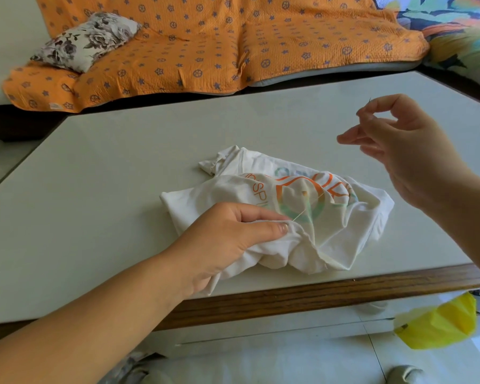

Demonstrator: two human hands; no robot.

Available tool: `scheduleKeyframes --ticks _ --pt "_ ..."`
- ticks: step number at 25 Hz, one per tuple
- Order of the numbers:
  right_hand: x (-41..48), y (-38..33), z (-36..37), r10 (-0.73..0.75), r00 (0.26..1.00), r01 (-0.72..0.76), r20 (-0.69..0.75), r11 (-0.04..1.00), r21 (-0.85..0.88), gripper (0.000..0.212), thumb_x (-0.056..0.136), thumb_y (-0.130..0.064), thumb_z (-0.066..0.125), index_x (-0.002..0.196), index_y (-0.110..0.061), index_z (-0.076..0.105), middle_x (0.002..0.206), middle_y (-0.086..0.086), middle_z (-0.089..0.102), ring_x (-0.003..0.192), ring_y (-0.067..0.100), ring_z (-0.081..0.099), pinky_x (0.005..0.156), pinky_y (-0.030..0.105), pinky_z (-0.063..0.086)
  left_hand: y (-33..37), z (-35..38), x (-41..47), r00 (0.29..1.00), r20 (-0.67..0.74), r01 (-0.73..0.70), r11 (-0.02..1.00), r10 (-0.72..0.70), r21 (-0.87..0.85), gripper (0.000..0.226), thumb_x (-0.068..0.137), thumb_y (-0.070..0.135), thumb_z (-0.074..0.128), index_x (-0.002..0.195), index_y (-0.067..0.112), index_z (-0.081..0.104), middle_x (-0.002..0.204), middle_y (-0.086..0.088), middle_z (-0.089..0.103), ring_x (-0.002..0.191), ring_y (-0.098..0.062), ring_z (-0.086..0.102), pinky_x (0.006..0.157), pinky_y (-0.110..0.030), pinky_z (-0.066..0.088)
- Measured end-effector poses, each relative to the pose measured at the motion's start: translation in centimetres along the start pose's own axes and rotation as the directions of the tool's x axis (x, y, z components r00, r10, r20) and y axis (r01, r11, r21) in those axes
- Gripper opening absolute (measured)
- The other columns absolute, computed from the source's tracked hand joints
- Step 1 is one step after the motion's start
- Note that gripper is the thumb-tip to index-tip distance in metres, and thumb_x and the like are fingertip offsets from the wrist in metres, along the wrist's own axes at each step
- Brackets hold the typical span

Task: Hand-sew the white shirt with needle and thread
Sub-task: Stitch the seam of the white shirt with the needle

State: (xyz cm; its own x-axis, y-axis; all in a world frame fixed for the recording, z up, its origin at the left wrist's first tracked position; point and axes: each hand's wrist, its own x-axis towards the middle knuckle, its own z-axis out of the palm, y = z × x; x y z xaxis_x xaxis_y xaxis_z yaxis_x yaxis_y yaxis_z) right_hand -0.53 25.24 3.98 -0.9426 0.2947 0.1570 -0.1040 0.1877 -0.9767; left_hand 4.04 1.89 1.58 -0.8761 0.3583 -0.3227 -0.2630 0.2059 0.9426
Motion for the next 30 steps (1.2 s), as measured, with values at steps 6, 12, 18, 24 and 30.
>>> scheduleKeyframes --ticks 6,12,18,24,30 --pt "0.3 0.8 -0.4 -0.08 0.996 0.073 -0.034 0.98 -0.188 0.01 0.097 -0.027 0.055 0.088 -0.032 0.058 0.074 -0.01 0.074 0.084 0.011 0.071 0.082 0.034 0.047 0.3 -0.1 -0.1 0.999 0.018 0.027 1.0 -0.027 0.008 0.011 0.084 0.013 0.072 0.085 0.02 0.08 0.092 0.002 0.078 0.093 -0.004 0.071 0.091 -0.019 0.046" --pt "-4.5 -1.3 1.8 0.111 0.946 -0.001 0.306 0.941 -0.339 0.013 0.097 -0.014 0.051 0.088 -0.022 0.057 0.076 -0.004 0.075 0.046 0.024 0.063 0.046 0.027 0.043 0.1 -0.4 0.0 1.0 0.011 0.026 0.999 -0.026 0.019 0.013 0.082 0.017 0.073 0.092 0.019 0.08 0.096 0.0 0.078 0.098 -0.011 0.071 0.098 -0.027 0.048" --pt "-8.4 -1.8 2.3 0.287 0.824 -0.138 0.489 0.938 -0.319 0.009 0.094 -0.011 0.057 0.09 -0.013 0.065 0.065 0.008 0.071 0.045 0.017 0.066 0.042 0.016 0.044 0.5 -0.7 -0.6 0.998 -0.01 -0.06 0.989 0.062 0.133 0.009 0.085 0.019 0.071 0.089 0.022 0.079 0.085 0.008 0.077 0.083 0.003 0.07 0.071 -0.007 0.048" --pt "-8.3 -1.5 2.1 0.286 0.801 -0.11 0.526 0.934 -0.341 0.015 0.091 -0.009 0.059 0.087 -0.018 0.07 0.062 0.007 0.073 0.051 0.016 0.068 0.053 0.014 0.049 0.4 -0.9 -0.8 0.989 -0.074 -0.105 0.969 0.125 0.223 0.007 0.085 0.025 0.072 0.084 0.029 0.078 0.085 0.015 0.076 0.085 0.005 0.068 0.08 -0.014 0.047" --pt "-8.1 -1.6 1.9 0.281 0.788 -0.098 0.547 0.935 -0.34 0.016 0.09 -0.01 0.06 0.085 -0.02 0.072 0.063 0.005 0.073 0.054 0.014 0.069 0.056 0.012 0.049 0.5 -0.8 -0.7 0.986 -0.091 -0.111 0.962 0.137 0.251 0.007 0.083 0.03 0.072 0.081 0.032 0.078 0.084 0.018 0.075 0.085 0.007 0.067 0.082 -0.017 0.045"
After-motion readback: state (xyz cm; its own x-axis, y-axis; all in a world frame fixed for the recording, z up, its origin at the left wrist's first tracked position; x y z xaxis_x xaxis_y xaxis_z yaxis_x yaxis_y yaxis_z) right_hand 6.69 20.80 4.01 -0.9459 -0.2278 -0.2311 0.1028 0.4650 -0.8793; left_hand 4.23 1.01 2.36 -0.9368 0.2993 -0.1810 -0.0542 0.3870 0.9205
